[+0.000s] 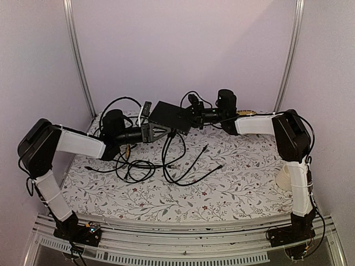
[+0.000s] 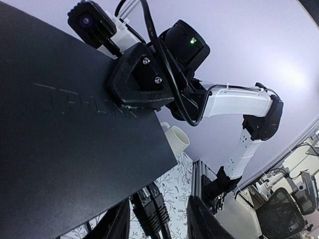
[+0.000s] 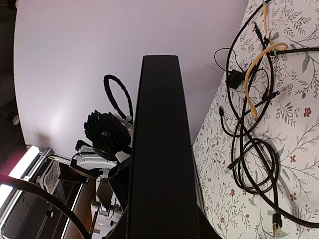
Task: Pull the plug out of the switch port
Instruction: Pull the connector from the switch port.
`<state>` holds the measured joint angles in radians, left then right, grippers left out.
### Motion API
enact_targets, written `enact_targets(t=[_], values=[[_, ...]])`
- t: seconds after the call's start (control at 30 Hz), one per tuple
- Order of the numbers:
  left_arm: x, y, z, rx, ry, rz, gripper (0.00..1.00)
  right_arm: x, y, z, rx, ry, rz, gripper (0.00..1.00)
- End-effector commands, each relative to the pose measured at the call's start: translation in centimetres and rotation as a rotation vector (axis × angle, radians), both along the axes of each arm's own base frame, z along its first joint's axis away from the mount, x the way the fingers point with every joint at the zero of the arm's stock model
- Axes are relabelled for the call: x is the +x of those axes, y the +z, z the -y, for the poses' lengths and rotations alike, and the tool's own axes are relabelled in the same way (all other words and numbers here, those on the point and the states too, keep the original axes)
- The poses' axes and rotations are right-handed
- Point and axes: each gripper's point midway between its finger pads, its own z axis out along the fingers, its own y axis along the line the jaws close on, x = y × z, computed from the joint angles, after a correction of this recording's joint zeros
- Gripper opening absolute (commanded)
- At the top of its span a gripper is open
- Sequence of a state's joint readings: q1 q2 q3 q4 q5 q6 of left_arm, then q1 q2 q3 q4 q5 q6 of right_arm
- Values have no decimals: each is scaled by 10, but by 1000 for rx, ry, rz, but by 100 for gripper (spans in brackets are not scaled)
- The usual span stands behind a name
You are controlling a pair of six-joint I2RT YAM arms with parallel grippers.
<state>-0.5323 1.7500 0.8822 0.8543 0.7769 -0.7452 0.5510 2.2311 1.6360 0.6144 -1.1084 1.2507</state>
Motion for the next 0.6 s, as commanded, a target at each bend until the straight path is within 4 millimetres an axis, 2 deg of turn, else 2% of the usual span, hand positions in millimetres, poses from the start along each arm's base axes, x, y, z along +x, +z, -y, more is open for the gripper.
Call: enact_targets(t=[0.0,0.57], values=[[3,11,7,-40,20,35,40,-3,30,-6,66,10,93,2],[14,8,17,-62,121,27,34,-1,32,-7,72,-7,92,2]])
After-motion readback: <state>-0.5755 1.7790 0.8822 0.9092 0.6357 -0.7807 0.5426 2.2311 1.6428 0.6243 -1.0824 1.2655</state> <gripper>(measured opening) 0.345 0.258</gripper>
